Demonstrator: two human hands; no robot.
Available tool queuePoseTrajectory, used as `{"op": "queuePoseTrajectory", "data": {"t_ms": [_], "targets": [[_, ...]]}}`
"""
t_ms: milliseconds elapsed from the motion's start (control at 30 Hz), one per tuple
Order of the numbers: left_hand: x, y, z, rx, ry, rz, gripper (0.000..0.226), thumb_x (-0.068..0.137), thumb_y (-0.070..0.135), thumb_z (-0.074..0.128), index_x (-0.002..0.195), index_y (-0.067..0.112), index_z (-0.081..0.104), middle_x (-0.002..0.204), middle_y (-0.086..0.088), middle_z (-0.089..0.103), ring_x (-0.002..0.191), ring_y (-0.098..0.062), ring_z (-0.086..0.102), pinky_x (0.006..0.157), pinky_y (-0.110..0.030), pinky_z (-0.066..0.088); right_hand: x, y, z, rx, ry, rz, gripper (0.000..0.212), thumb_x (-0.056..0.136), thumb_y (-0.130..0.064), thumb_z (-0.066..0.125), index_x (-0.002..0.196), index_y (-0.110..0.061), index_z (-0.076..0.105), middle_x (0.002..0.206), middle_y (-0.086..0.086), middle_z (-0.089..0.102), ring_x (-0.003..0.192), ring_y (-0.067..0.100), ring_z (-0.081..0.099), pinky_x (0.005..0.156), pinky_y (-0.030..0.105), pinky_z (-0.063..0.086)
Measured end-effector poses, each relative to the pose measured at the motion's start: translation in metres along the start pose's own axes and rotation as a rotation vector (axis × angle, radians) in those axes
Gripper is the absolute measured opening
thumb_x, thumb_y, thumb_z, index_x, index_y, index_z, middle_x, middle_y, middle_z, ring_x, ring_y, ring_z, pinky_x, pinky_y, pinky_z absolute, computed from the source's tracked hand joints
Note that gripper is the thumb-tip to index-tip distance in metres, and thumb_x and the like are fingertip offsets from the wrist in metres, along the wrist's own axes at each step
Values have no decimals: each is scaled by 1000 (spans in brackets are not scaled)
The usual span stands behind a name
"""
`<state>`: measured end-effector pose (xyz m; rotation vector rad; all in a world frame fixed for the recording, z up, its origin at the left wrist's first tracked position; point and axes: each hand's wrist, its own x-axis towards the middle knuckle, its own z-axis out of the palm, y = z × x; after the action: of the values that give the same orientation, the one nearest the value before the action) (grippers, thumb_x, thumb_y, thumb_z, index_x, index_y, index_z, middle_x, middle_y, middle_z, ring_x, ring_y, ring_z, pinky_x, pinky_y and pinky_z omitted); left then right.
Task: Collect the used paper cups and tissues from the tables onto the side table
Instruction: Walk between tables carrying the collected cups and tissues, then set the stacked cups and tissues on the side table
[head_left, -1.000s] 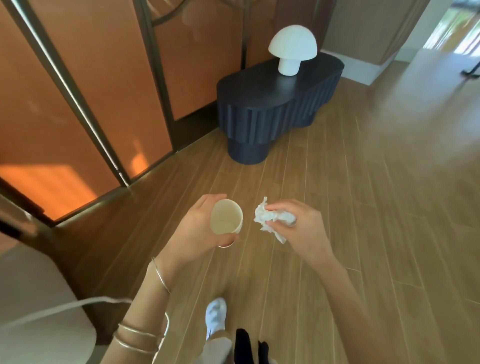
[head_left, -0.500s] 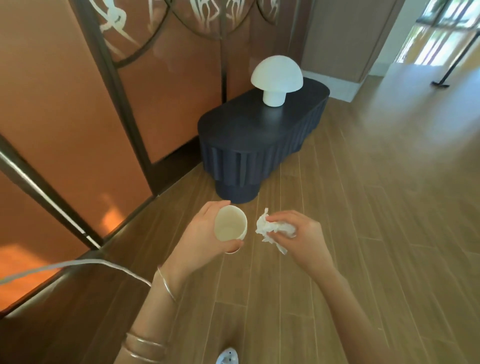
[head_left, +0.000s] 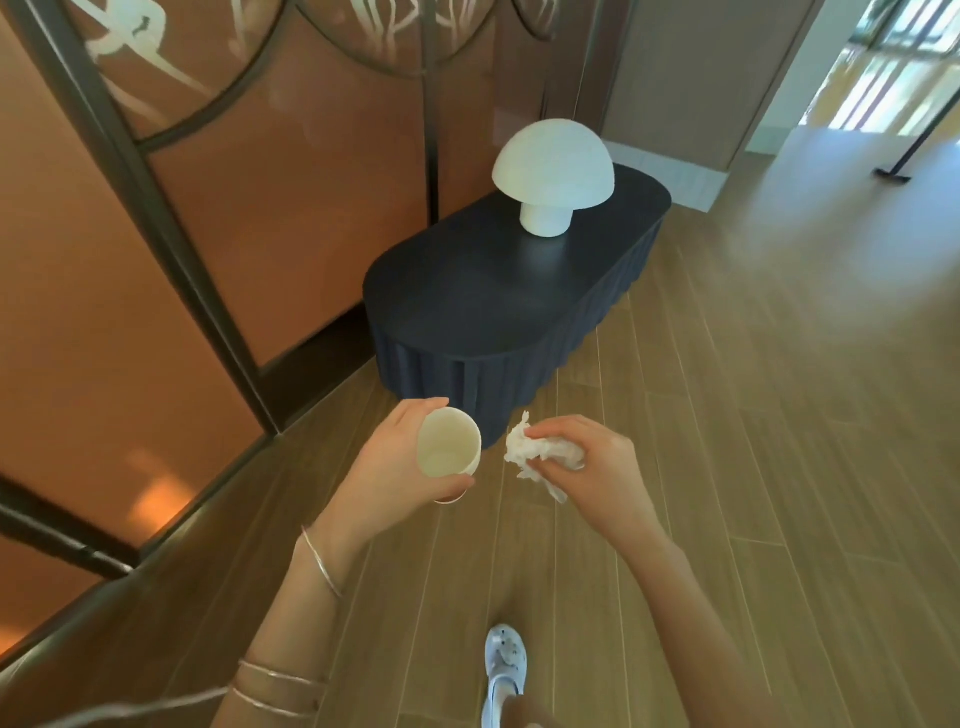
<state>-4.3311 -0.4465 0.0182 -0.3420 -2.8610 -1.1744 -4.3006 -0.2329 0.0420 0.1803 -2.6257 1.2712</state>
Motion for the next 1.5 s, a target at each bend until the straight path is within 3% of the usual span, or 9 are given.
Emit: {"op": "queuePoseTrajectory", "data": {"t_ms": [267,433,667,933,1133,1367,1500], "targets": [[163,4,16,-11,48,11,87,57,36,86,131,22,41,128,2,47,105,-6,42,87,-25,40,170,50,-18,-22,-46,-9,21,74,-9,73,93,-14,71,94,-1,69,87,9,61,73,10,43],[243,-10,29,1,-9,-25,89,58,37,85,133,21,39,131,0,46,115,-17,46,95,-33,43,253,80,-18,-40,-54,-13,19,74,-9,73,93,-12,72,95,0,70,87,10,62,77,15,46],[369,-63,40,-25,-30,-22,90,57,37,86,132,23,39,129,2,46,113,-14,46,92,-30,42,371,127,14,-56,-49,54,20,73,-10,74,93,-13,71,93,0,69,84,9,62,72,7,41],[500,-125,44,-85,-88,-68,88,56,45,83,129,35,35,117,24,36,104,-1,41,88,-21,38,494,169,66,13,-63,195,20,74,-11,73,91,-21,68,87,-10,67,80,-5,59,65,4,41],[559,-174,83,-113,-123,-220,88,60,33,85,133,29,36,133,10,41,118,-9,42,98,-27,34,548,224,116,23,-108,342,27,73,-14,74,96,-22,61,88,-10,65,81,3,61,66,12,47],[590,-215,138,-94,-167,-327,87,64,27,83,136,25,34,138,5,38,126,-15,38,105,-33,32,575,311,177,-86,-193,453,30,70,-13,77,97,-15,64,100,-6,54,82,2,51,67,1,38],[598,-232,163,-134,-156,-355,86,64,26,83,135,25,35,137,5,38,124,-15,38,102,-31,33,584,350,203,-107,-232,454,30,71,-10,75,98,-14,63,102,-7,49,82,1,47,68,-2,35]]}}
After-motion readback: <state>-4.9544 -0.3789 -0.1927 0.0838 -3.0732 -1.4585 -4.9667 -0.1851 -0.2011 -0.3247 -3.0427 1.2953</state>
